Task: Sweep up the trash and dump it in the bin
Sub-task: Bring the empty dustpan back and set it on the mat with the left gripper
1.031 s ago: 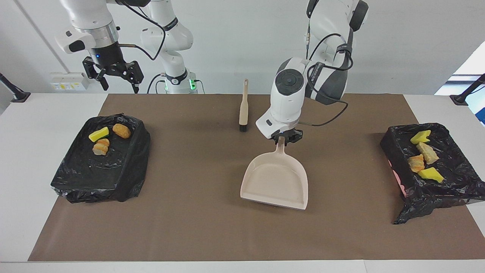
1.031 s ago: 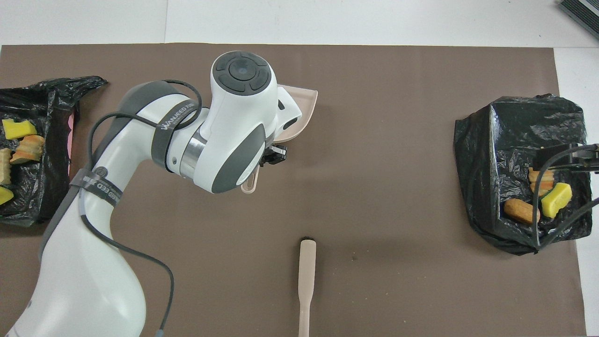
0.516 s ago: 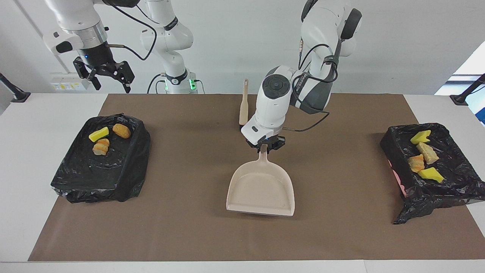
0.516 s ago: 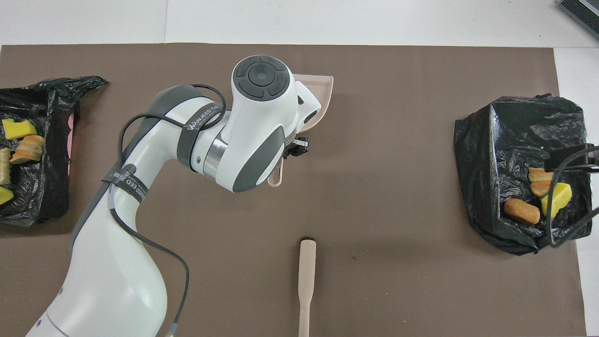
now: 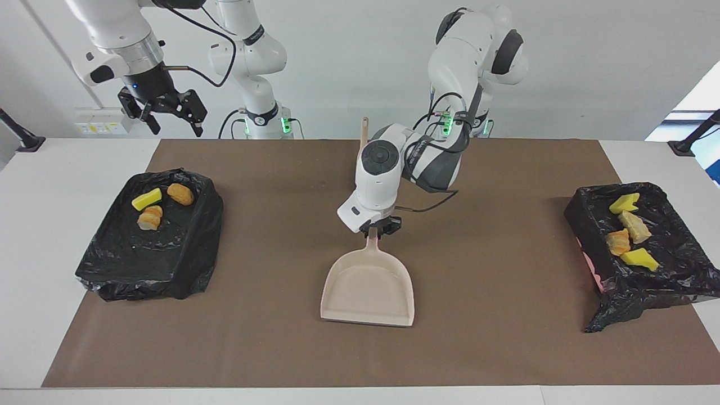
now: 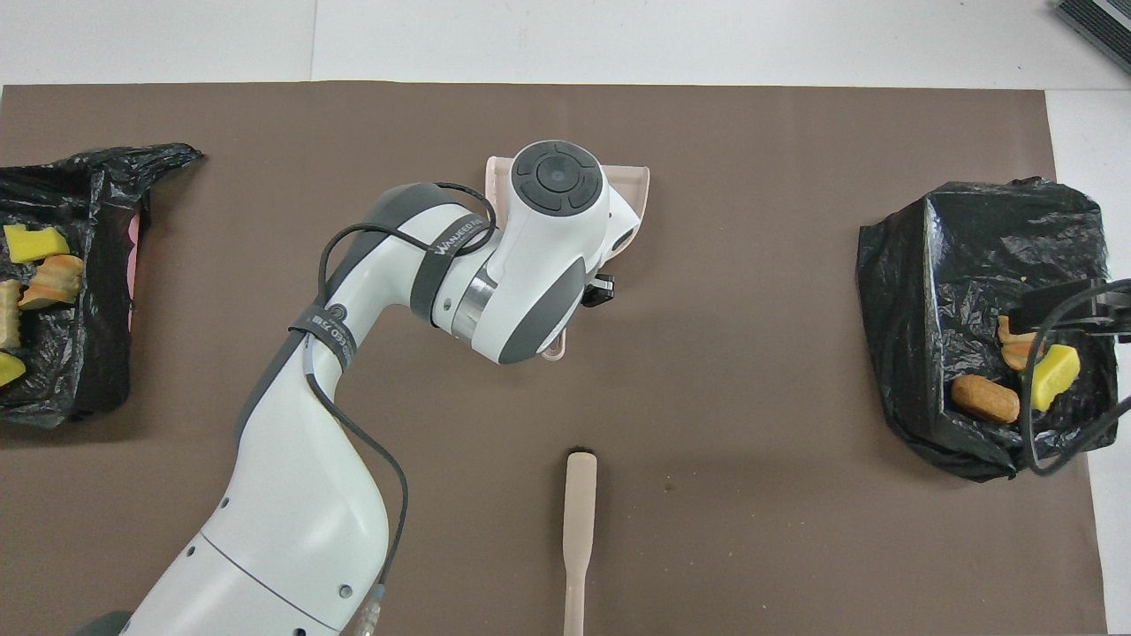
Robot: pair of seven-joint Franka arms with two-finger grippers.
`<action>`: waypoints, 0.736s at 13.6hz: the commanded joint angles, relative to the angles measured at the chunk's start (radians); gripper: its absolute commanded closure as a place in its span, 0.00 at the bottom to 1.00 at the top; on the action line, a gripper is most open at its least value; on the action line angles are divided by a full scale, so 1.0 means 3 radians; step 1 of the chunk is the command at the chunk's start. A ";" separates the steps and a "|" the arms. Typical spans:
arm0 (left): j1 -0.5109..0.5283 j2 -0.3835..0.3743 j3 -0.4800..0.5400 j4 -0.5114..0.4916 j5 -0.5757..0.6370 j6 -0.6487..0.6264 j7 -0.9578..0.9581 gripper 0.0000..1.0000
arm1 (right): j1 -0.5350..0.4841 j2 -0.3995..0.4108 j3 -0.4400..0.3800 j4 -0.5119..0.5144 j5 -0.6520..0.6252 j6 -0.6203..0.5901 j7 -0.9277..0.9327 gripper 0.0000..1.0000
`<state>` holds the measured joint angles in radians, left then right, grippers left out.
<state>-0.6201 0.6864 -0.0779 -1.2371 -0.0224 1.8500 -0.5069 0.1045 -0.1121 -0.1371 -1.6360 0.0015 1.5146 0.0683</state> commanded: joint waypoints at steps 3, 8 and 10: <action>-0.0034 -0.0023 0.0071 -0.0013 -0.0022 0.0035 -0.0013 0.54 | -0.0026 -0.0097 -0.0013 -0.0120 0.0026 0.0039 0.0003 0.00; 0.0006 -0.0241 0.0081 -0.0242 0.0192 0.0061 0.0033 0.00 | -0.0011 -0.0071 -0.0003 -0.0079 0.0000 0.0049 -0.0018 0.00; 0.0199 -0.0665 0.0086 -0.0676 0.0197 0.0158 0.0064 0.00 | -0.0011 -0.0071 0.0002 -0.0079 0.0005 0.0039 -0.0013 0.00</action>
<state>-0.6105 0.6442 -0.0564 -1.2640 0.0216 1.8552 -0.5056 0.1029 -0.1169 -0.1388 -1.6430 0.0013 1.5147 0.0683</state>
